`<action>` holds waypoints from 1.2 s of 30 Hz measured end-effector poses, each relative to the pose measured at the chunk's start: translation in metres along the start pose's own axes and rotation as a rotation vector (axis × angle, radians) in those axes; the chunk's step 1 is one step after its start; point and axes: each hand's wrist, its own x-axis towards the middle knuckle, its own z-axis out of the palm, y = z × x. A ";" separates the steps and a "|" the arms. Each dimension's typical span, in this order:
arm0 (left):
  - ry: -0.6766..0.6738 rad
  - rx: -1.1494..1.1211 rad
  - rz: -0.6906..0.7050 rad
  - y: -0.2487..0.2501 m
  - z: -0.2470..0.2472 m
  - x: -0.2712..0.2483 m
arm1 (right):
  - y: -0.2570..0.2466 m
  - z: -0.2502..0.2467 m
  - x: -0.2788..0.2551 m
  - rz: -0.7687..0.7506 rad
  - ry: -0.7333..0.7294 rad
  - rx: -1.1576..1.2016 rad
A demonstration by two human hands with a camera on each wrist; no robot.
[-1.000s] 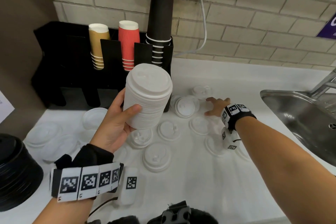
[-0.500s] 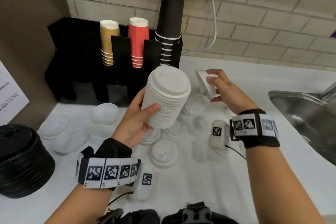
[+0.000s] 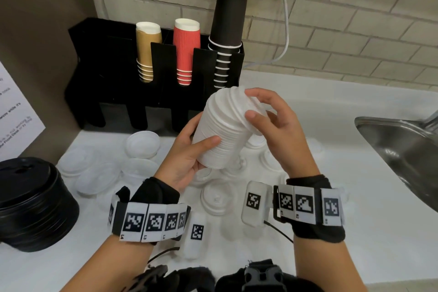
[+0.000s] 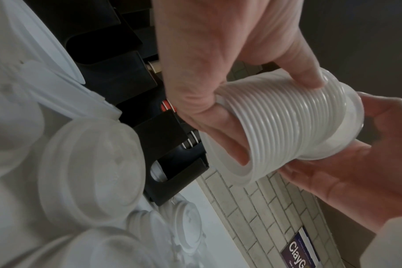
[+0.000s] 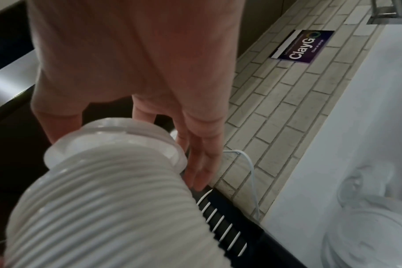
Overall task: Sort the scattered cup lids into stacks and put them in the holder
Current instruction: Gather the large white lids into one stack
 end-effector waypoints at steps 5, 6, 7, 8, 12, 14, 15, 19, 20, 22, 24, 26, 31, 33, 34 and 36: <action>-0.029 0.041 -0.003 0.000 -0.001 0.001 | -0.001 0.004 -0.001 -0.045 0.008 -0.121; -0.031 0.047 -0.002 0.000 -0.001 0.001 | -0.001 0.004 -0.001 -0.055 0.008 -0.143; -0.032 0.055 0.000 0.001 -0.001 0.002 | -0.001 0.005 0.000 -0.061 0.008 -0.158; -0.032 0.062 0.001 0.001 -0.001 0.001 | -0.001 0.005 -0.001 -0.061 0.005 -0.166; -0.038 0.092 0.005 0.002 0.000 0.001 | -0.002 0.004 0.000 -0.065 -0.020 -0.201; -0.039 0.097 0.010 0.002 0.000 0.000 | -0.003 0.003 0.000 -0.068 -0.037 -0.222; -0.038 0.096 0.013 0.003 0.000 0.000 | -0.002 0.003 0.001 -0.070 -0.042 -0.231; -0.035 0.060 0.008 0.002 0.000 -0.001 | -0.004 0.006 0.001 -0.091 -0.049 -0.246; -0.036 0.043 0.003 0.002 0.001 0.000 | -0.004 0.008 0.001 -0.103 -0.047 -0.244; -0.034 0.013 0.002 0.000 0.001 0.000 | -0.003 0.012 0.001 -0.129 -0.042 -0.233; -0.029 -0.006 0.007 -0.001 0.000 0.000 | -0.001 0.016 0.001 -0.135 -0.054 -0.226; -0.028 -0.016 0.015 0.001 -0.002 0.000 | 0.001 0.015 0.003 -0.135 -0.105 -0.240; -0.022 -0.028 0.080 0.018 -0.005 0.003 | 0.002 -0.035 0.029 -0.070 -0.003 -0.110; -0.015 -0.036 0.105 0.026 -0.008 0.004 | 0.013 -0.066 0.047 0.061 0.141 -0.092; -0.005 -0.033 0.114 0.029 -0.010 0.004 | 0.022 -0.079 0.055 0.148 0.193 -0.116; 0.015 -0.029 0.128 0.035 -0.015 0.003 | 0.045 -0.096 0.071 0.336 0.211 -0.238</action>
